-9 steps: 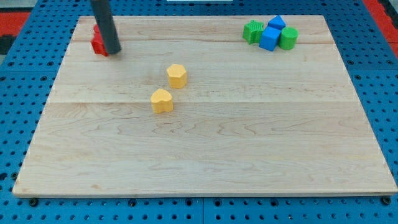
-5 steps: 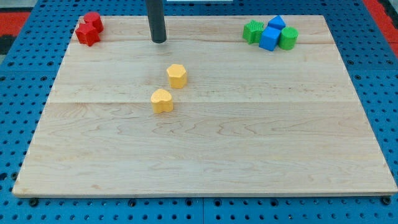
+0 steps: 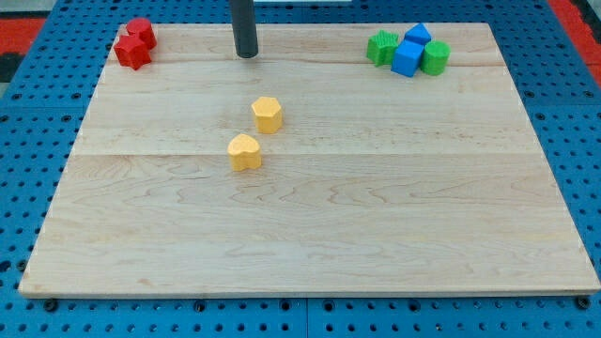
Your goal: Move the green blocks towards the center of the board
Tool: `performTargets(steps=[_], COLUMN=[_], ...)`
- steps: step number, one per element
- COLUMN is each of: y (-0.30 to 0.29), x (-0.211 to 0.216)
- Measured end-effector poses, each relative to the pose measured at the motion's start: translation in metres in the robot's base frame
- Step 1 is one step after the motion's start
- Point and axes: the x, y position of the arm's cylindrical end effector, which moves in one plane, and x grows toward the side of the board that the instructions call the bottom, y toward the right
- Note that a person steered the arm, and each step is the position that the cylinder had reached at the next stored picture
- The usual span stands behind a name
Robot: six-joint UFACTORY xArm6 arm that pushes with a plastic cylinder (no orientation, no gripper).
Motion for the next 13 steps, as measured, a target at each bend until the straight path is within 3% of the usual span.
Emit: performTargets(steps=[4,5,6,9,12,13], y=[0.294,0.352,0.347,0.196,0.173,0.103], x=[0.078,0.052,0.013,-0.006,-0.062,-0.060])
